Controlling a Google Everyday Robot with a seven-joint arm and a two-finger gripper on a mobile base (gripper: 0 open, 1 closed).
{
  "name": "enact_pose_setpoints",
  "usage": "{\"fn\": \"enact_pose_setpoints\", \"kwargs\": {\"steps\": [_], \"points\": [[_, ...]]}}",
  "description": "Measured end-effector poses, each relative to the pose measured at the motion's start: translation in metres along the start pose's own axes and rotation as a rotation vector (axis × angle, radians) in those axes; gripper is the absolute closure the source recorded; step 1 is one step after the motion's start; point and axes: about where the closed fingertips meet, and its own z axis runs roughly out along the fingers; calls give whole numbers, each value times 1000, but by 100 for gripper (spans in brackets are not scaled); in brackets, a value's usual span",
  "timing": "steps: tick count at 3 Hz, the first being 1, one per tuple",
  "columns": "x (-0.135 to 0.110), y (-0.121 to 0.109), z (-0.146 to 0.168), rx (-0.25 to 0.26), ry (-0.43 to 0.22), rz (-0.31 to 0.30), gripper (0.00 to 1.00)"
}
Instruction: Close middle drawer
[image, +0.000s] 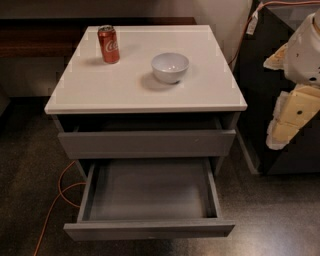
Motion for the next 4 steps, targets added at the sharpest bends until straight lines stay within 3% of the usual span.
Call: {"fn": "enact_pose_setpoints", "kwargs": {"steps": [2,3,4], "points": [[-5,4,12,22,-11,-18,0],[-14,12,35,34,-39,-42,0],[-23,27,71,-2,-86,-56,0]]}}
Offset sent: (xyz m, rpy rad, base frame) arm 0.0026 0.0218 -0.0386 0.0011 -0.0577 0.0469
